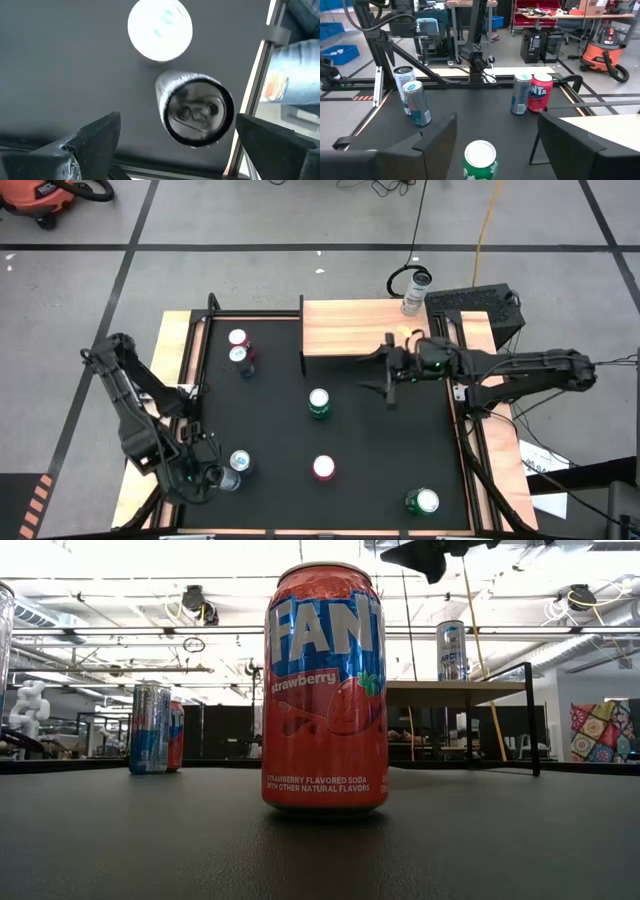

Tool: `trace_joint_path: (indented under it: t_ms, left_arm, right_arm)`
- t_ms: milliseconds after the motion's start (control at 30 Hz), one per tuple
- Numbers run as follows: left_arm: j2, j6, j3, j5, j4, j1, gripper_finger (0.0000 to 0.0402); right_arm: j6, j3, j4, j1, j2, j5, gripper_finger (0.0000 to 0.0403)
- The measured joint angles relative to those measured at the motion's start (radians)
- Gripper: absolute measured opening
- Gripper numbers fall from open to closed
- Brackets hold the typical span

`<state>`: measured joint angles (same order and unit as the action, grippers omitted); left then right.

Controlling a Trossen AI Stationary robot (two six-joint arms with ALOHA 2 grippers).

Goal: Place canned beverage on shelf
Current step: Put the white soda can on the shelf

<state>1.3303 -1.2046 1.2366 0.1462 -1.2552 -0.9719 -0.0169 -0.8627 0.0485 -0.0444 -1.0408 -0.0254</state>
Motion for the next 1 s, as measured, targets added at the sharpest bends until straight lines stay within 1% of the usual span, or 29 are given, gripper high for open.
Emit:
trace_joint_path:
  t_ms: [133, 267, 400, 567, 867, 933, 1000]
  left_arm:
    - [0.003, -0.040, 0.000, 0.044, 0.006, -0.034, 0.0388]
    - [0.013, -0.073, 0.000, 0.064, 0.012, -0.049, 0.0388]
    - [0.047, -0.073, 0.000, 0.065, 0.017, -0.052, 0.0388]
    - [0.078, -0.064, 0.000, 0.064, 0.017, -0.052, 0.0388]
    - [0.127, -0.043, -0.001, 0.064, 0.023, -0.049, 0.0387]
    - [0.132, -0.023, -0.001, 0.063, 0.032, -0.043, 0.0379]
    - [0.132, -0.014, -0.001, 0.064, 0.039, -0.034, 0.0359]
  right_arm:
    - [-0.006, 0.000, 0.057, 0.027, -0.040, 0.002, 0.0263]
    - [-0.018, 0.000, 0.061, 0.044, -0.058, 0.003, 0.0263]
    - [-0.021, 0.000, 0.060, 0.063, -0.061, 0.008, 0.0263]
    - [-0.013, 0.000, 0.060, 0.086, -0.060, 0.051, 0.0263]
    - [-0.026, 0.000, 0.060, 0.126, -0.061, 0.060, 0.0263]
    - [-0.048, 0.000, 0.060, 0.136, -0.061, 0.091, 0.0263]
    - [-0.073, 0.000, 0.054, 0.144, -0.066, 0.127, 0.0263]
